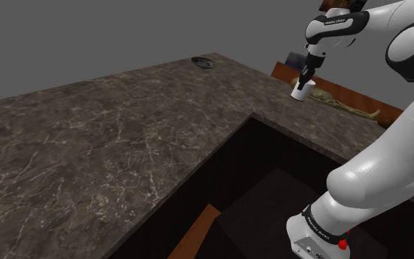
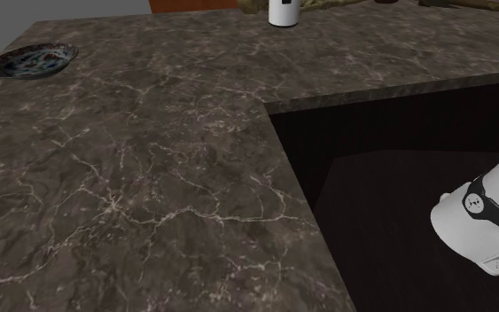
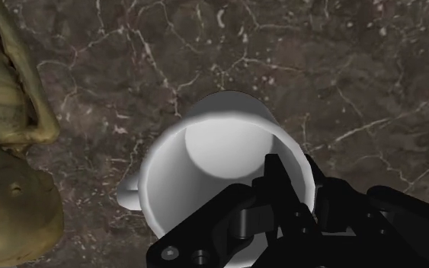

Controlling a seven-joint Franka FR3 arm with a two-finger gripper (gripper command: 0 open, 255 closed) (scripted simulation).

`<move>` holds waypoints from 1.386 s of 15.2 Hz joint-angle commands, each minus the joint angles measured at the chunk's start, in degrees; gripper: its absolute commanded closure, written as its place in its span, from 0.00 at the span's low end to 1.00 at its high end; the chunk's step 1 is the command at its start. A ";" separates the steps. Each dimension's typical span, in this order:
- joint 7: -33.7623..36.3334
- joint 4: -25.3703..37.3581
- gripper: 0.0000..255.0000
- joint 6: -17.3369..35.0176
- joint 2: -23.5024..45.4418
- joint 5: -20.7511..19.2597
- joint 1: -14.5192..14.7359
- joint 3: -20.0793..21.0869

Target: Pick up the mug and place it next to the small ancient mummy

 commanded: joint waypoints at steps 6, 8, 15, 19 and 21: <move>0.19 -3.35 1.00 3.74 0.37 0.04 -0.02 0.00; 0.19 -3.35 1.00 3.74 0.37 0.04 -0.02 0.00; 0.20 -3.35 0.00 3.73 0.36 0.04 -0.02 0.00; 0.27 -0.18 0.00 0.01 -0.21 -0.07 0.14 0.11; 0.28 2.95 0.00 -3.38 -0.45 -0.10 0.27 0.20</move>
